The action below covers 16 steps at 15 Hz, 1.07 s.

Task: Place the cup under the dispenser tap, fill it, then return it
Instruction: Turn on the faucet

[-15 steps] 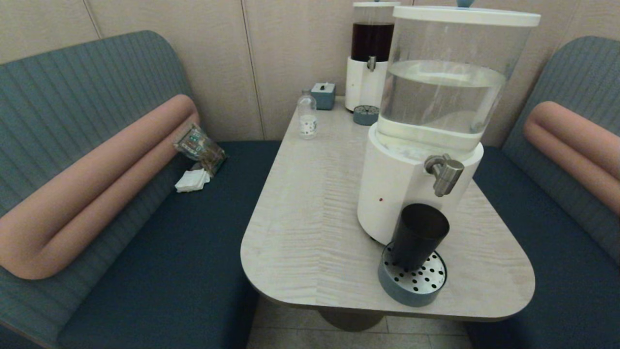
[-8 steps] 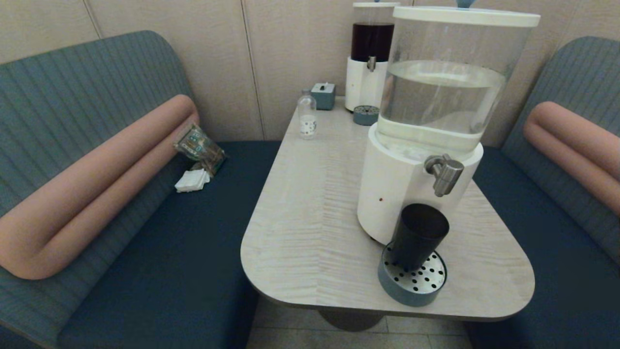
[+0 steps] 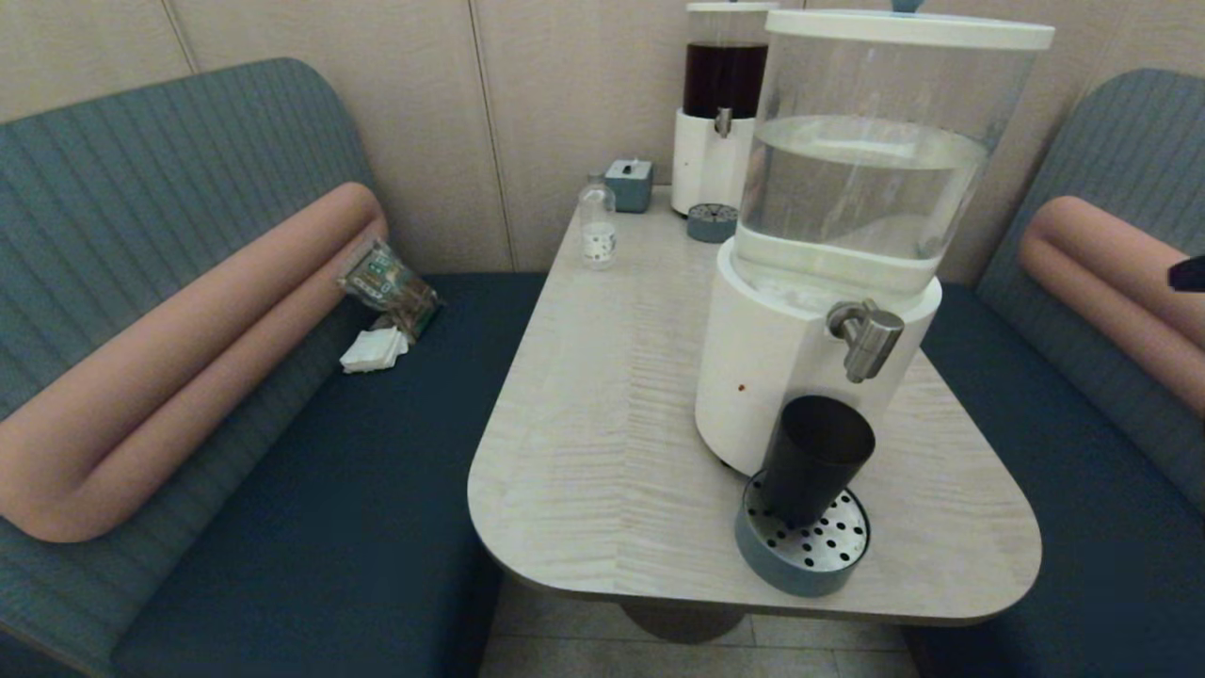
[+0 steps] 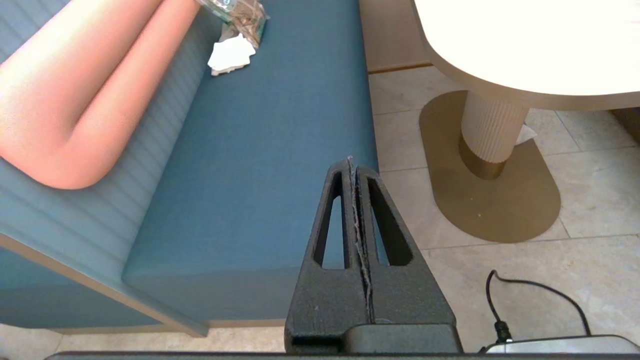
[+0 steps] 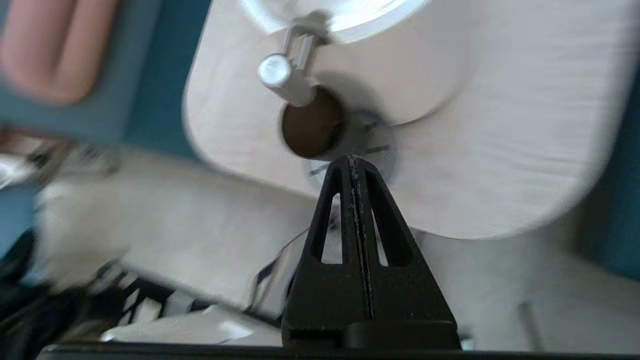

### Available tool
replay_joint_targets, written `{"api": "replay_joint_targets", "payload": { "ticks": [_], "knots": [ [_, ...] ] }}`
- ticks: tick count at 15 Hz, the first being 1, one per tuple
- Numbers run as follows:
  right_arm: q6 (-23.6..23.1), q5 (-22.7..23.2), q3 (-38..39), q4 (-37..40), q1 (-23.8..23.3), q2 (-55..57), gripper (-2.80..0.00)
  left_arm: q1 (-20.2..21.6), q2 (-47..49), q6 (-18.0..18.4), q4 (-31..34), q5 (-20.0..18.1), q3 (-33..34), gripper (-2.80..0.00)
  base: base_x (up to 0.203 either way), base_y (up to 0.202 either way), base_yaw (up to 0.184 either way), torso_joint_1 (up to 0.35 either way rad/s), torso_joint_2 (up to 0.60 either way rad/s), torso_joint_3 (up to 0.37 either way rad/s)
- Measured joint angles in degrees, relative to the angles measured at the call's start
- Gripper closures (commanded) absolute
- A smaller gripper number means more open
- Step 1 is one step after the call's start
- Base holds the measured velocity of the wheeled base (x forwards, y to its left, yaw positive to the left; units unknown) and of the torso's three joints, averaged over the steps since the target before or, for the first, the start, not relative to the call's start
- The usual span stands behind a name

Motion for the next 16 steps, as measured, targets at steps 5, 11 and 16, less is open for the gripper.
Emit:
{"api": "replay_joint_targets", "payload": {
  "ticks": [5,11,16],
  "knots": [
    [0.3,1.2,-0.1,-6.0,5.0,8.5,0.00,0.0,0.0,0.0,0.0,0.0,0.0,0.00,0.000,0.000,0.000,0.000,0.00,0.000],
    [-5.3,-2.0,6.2,-13.9,6.5,10.5,0.00,0.0,0.0,0.0,0.0,0.0,0.0,0.00,0.000,0.000,0.000,0.000,0.00,0.000],
    [-6.7,-4.9,7.5,-15.8,7.5,10.8,0.00,0.0,0.0,0.0,0.0,0.0,0.0,0.00,0.000,0.000,0.000,0.000,0.00,0.000]
  ]
}}
